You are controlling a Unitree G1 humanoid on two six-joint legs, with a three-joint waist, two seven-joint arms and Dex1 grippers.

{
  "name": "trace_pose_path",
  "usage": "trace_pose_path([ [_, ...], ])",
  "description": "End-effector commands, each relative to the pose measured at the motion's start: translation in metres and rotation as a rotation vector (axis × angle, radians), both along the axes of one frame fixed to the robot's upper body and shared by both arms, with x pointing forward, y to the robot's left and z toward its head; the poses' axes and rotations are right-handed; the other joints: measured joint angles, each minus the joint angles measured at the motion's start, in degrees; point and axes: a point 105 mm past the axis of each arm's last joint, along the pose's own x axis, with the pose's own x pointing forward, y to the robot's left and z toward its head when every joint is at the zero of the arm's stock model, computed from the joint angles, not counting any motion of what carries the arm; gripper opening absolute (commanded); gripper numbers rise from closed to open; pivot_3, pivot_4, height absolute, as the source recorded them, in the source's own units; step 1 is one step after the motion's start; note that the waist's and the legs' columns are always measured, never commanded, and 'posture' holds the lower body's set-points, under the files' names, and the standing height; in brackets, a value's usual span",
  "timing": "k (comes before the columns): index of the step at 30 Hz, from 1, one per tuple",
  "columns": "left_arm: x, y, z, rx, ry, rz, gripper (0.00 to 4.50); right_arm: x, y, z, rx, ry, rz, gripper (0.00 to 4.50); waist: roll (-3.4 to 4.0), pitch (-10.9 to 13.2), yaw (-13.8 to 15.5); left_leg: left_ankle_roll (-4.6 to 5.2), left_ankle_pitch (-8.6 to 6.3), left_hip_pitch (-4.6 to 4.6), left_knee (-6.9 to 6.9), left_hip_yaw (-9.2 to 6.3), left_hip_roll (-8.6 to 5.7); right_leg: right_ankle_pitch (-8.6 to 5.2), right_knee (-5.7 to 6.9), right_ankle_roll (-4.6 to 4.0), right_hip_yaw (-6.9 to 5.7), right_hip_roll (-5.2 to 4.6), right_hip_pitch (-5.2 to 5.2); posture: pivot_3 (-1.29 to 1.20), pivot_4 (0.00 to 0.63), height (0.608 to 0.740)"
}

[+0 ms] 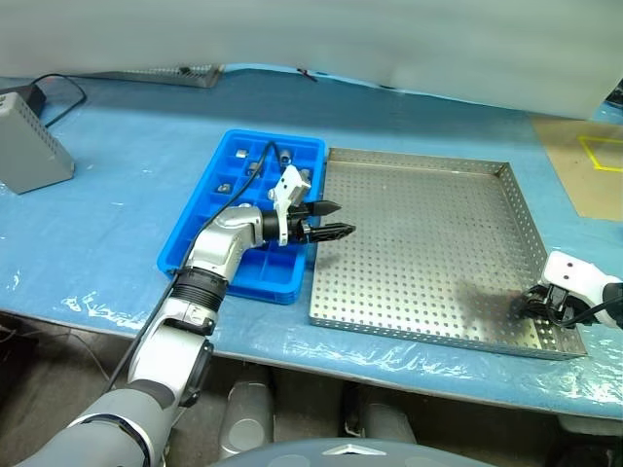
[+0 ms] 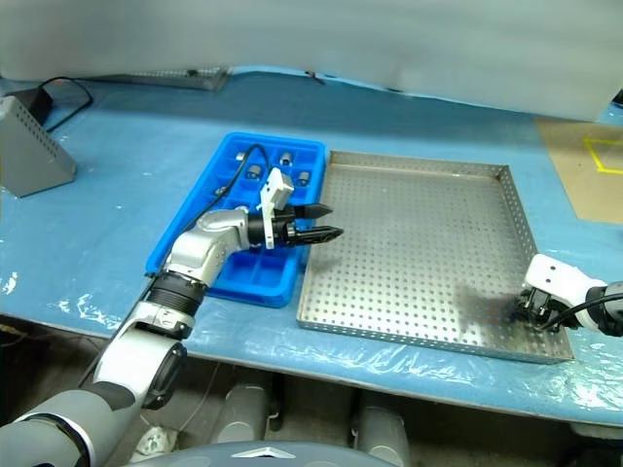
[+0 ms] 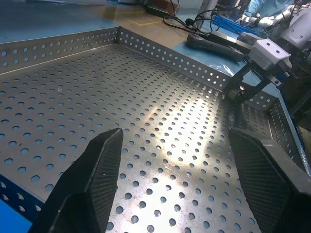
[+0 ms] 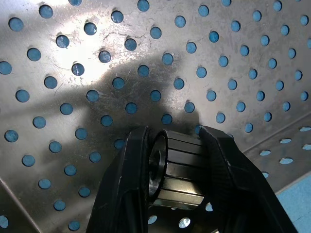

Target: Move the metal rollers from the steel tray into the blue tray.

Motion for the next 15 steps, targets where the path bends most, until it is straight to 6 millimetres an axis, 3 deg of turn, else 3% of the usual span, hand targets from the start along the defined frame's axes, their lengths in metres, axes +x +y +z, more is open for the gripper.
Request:
trace_pose_path([
  [1, 0.000, -0.002, 0.017, -0.016, -0.057, -0.017, 3.62, 0.008, 0.008, 0.010, 0.034, -0.054, -0.011, 1.16, 0.00, 0.0, 0.0, -0.01, -0.01, 0.00, -0.01, 0.00, 0.01, 0.00, 0.00, 0.00, -0.01, 0.01, 0.00, 0.00, 0.150, 0.740],
  [8, 0.001, -0.001, 0.019, -0.015, -0.067, -0.016, 3.62, 0.026, 0.039, 0.037, 0.132, -0.176, 0.018, 1.16, 0.12, 0.0, -0.7, -0.05, 0.06, -0.02, -0.27, 0.05, 0.03, 0.00, 0.02, 0.01, 0.00, 0.03, -0.25, 0.00, 0.150, 0.740],
  [12, 0.003, 0.006, 0.030, -0.026, -0.096, -0.013, 3.62, 0.045, 0.073, 0.079, 0.266, -0.325, 0.045, 1.16, 0.23, 0.0, -1.2, -0.12, 0.13, -0.10, -0.43, 0.08, 0.03, 0.00, 0.04, 0.01, 0.00, 0.04, -0.44, 0.00, 0.150, 0.740],
  [15, 0.006, 0.017, 0.044, -0.053, -0.121, 0.004, 3.62, 0.048, 0.104, 0.099, 0.337, -0.377, 0.109, 1.16, 0.25, 0.0, -1.2, -0.18, 0.18, -0.21, -0.52, 0.09, 0.05, 0.01, 0.07, 0.01, -0.01, 0.06, -0.62, 0.02, 0.150, 0.740],
])
